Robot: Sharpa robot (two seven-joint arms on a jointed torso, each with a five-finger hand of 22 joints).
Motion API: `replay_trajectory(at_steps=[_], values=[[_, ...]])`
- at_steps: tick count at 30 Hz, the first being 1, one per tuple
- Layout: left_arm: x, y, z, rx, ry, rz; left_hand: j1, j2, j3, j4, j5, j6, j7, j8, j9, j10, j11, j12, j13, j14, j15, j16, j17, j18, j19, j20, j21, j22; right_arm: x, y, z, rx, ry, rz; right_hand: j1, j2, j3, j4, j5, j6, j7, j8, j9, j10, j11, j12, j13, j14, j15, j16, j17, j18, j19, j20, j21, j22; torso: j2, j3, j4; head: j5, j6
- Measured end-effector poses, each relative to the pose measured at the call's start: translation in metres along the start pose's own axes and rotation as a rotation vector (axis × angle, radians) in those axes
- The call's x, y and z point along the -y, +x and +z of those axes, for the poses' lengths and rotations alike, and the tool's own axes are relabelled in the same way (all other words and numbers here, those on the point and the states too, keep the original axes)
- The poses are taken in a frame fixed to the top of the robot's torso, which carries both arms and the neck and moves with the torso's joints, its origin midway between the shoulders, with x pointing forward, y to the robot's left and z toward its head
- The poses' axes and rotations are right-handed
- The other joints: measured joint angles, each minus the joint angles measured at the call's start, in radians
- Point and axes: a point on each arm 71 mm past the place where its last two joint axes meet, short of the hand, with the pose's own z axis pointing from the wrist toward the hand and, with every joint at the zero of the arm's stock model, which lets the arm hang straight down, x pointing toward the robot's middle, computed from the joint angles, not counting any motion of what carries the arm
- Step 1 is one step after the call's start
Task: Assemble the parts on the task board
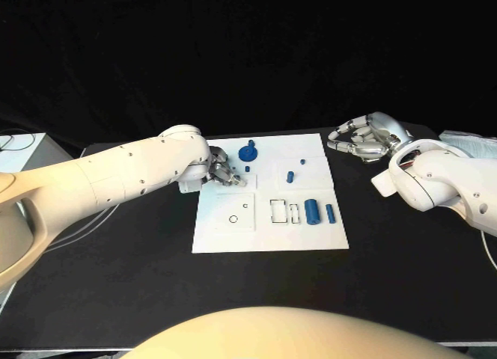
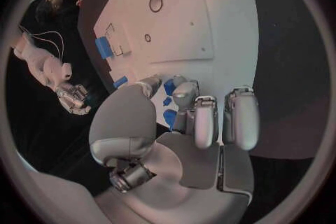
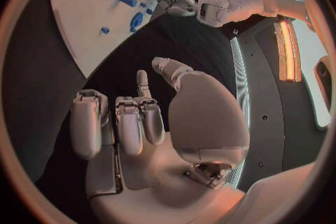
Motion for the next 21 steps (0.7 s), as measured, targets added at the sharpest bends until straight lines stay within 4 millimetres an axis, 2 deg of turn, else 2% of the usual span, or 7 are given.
replay_trajectory(at_steps=[8, 12, 15, 19, 21], values=[[0.007, -0.010, -0.011, 0.025, 0.042, -0.039, -0.008, 0.008, -0.019, 0.003, 0.000, 0.000, 0.000, -0.008, 0.001, -0.004, 0.004, -0.004, -0.012, 0.000, 0.000, -0.005, 0.000, 0.000, 0.000, 0.000, -0.005, 0.000, 0.001, 0.000, 0.000, 0.000, 0.001, 0.000, 0.000, 0.000, 0.000, 0.000, 0.000, 0.000, 0.000, 0.000, 0.000, 0.000, 0.000, 0.000, 0.000, 0.000, 0.000, 0.000, 0.000, 0.000, 0.000, 0.000, 0.000, 0.000, 0.000, 0.0001, 0.0000, 0.002, 0.000], [0.008, -0.016, -0.018, 0.038, 0.063, -0.059, -0.003, 0.013, -0.034, 0.000, 0.000, -0.013, 0.009, -0.029, 0.000, -0.024, 0.007, -0.024, -0.033, 0.000, 0.000, -0.019, 0.000, 0.000, -0.007, -0.005, -0.023, -0.001, 0.001, 0.000, 0.000, 0.000, 0.002, 0.000, 0.000, 0.000, 0.000, 0.000, 0.000, 0.000, 0.000, 0.000, 0.000, 0.000, 0.000, 0.000, 0.000, 0.000, 0.000, 0.000, 0.000, 0.000, 0.000, 0.000, 0.000, 0.000, -0.001, 0.0007, 0.0000, 0.003, 0.000], [0.006, -0.023, -0.025, 0.049, 0.077, -0.078, 0.011, 0.027, -0.049, 0.001, 0.000, -0.031, 0.019, -0.064, -0.014, -0.042, 0.016, -0.038, -0.054, 0.000, 0.000, -0.028, 0.000, 0.000, -0.016, 0.005, -0.039, -0.017, 0.001, 0.000, 0.000, 0.000, 0.003, 0.000, 0.000, 0.000, 0.000, 0.000, 0.000, 0.000, 0.000, 0.000, 0.000, 0.000, 0.000, 0.000, 0.000, 0.000, 0.000, 0.000, 0.000, 0.000, 0.000, 0.000, 0.000, 0.000, -0.001, 0.0012, 0.0007, 0.004, 0.000], [-0.001, -0.033, -0.033, 0.064, 0.085, -0.107, 0.033, 0.049, -0.072, 0.000, 0.000, -0.051, 0.040, -0.132, -0.057, -0.080, 0.032, -0.071, -0.096, -0.002, 0.016, -0.058, 0.000, 0.000, -0.039, 0.020, -0.074, -0.062, 0.002, -0.001, -0.001, 0.002, 0.004, 0.000, 0.000, 0.000, 0.000, 0.000, 0.000, 0.000, 0.000, 0.000, 0.000, 0.000, 0.000, 0.000, 0.000, 0.000, 0.000, 0.000, 0.000, 0.000, 0.000, 0.000, 0.000, 0.000, -0.001, 0.0013, 0.0011, 0.004, 0.000], [-0.004, -0.038, -0.035, 0.071, 0.086, -0.119, 0.074, 0.073, -0.064, -0.003, 0.000, -0.067, 0.055, -0.178, -0.092, -0.102, 0.046, -0.086, -0.117, -0.001, 0.031, -0.075, 0.000, 0.000, -0.053, 0.028, -0.091, -0.084, 0.002, -0.001, -0.001, 0.002, 0.005, -0.001, 0.000, 0.000, 0.000, 0.000, 0.000, 0.000, 0.000, 0.000, 0.000, 0.000, 0.000, 0.000, 0.000, 0.000, 0.000, 0.000, 0.000, 0.000, 0.000, 0.000, 0.000, 0.000, -0.001, 0.0013, 0.0010, 0.005, 0.000]])
